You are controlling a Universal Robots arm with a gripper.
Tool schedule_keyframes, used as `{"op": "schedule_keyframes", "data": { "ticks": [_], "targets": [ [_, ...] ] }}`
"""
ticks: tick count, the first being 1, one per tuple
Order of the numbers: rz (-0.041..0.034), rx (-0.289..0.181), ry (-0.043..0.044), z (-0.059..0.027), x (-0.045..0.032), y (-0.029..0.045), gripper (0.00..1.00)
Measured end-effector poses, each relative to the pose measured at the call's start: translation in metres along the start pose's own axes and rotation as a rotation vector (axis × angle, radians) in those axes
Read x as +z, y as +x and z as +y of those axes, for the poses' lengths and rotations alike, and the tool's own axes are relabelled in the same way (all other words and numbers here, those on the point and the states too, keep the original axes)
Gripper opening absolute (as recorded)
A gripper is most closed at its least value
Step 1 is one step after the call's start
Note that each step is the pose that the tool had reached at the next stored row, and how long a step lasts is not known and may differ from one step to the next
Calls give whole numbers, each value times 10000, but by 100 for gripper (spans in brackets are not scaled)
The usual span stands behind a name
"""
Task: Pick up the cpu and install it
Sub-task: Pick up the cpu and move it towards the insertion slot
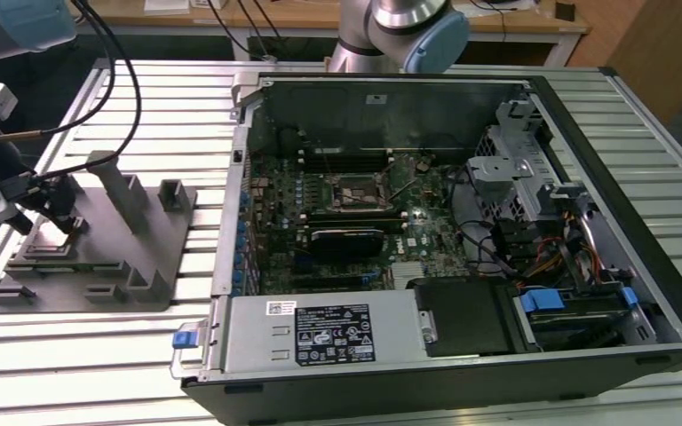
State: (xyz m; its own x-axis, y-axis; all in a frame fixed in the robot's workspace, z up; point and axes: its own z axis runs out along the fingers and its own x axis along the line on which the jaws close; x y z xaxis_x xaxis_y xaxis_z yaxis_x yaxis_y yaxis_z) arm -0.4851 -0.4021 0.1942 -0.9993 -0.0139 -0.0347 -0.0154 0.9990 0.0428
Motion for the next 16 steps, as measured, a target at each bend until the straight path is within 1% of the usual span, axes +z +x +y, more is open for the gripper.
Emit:
{"op": "schedule_keyframes", "data": {
  "ticks": [3,16],
  "targets": [
    [5,-67,-1,-1,21,1,59],
    [10,-71,1,5,84,14,59]
  ]
}}
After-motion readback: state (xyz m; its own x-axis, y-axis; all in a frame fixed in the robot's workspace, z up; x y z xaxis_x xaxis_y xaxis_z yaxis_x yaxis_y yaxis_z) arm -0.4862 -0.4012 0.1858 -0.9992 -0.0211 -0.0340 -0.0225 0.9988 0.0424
